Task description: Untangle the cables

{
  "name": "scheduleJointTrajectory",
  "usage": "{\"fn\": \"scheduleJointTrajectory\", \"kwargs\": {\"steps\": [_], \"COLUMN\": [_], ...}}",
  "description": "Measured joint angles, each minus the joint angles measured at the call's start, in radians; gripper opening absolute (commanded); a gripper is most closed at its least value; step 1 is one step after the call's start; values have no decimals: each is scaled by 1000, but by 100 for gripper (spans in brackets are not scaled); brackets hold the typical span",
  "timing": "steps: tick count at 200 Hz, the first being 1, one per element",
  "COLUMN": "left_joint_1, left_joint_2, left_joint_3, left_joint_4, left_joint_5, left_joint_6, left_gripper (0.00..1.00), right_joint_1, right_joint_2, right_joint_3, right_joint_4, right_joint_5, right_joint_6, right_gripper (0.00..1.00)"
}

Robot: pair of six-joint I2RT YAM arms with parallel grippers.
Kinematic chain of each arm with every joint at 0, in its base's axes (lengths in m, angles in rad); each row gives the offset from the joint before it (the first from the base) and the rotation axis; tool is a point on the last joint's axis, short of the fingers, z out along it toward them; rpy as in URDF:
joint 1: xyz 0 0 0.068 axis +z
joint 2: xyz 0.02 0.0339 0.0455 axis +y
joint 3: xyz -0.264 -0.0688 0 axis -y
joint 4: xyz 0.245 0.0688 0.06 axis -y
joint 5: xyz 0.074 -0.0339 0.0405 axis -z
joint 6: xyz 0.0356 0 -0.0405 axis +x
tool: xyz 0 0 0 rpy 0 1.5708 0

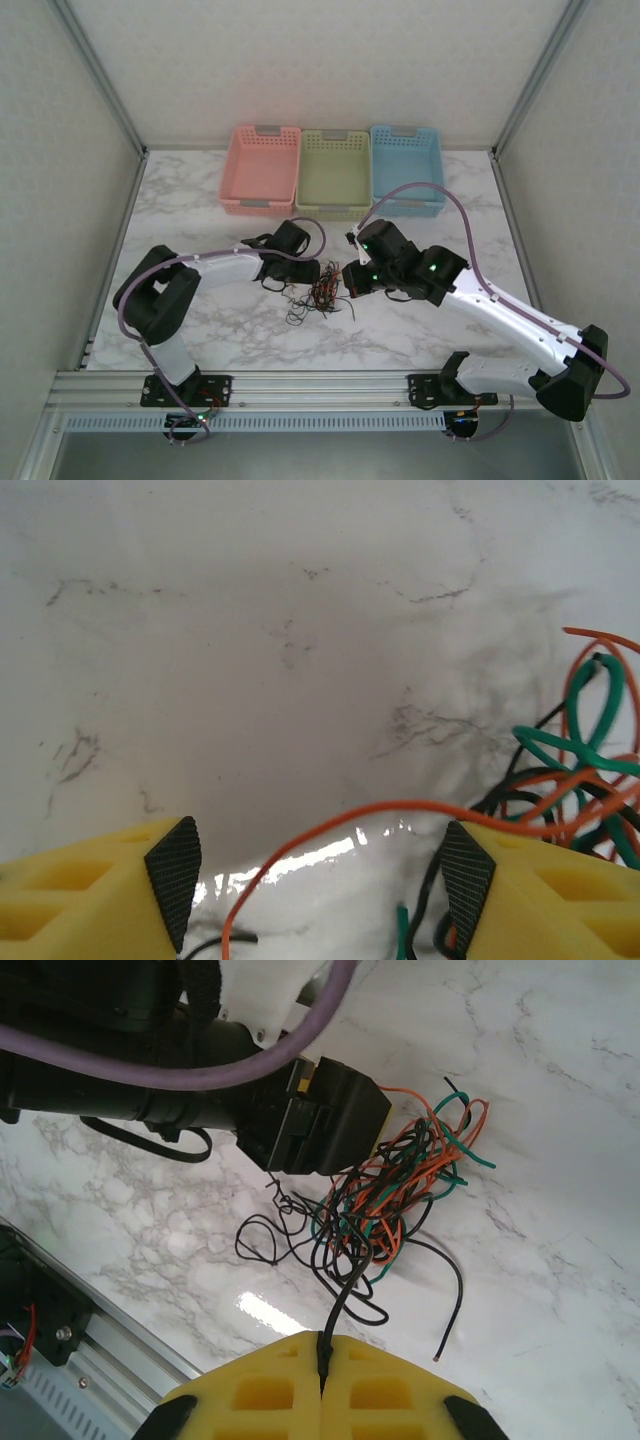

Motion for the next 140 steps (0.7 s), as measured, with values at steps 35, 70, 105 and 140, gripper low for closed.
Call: {"fn": "scheduleJointTrajectory", "kwargs": {"steps": [35, 70, 105, 140], "left_joint_1": [0, 6, 18, 71], "left_joint_2": [7, -36, -173, -351], "left_joint_3": [2, -14, -56, -153], "left_joint_4": [5, 3, -27, -81], "left_joint_5": [-16, -48, -108, -164], "left_joint_6": [19, 20, 16, -9], "left_gripper": [0, 0, 0, 0], "right_joint_1": [0, -1, -79, -321], "right_joint_2": [0, -4, -41, -68], "right_joint_3": [0, 0, 26, 33], "right_joint_4": [-5, -23, -97, -197], "right_joint_5": [4, 37, 113, 217], "right_joint_6": [-1, -7, 0, 34], "right_gripper": [0, 0, 0, 0]}}
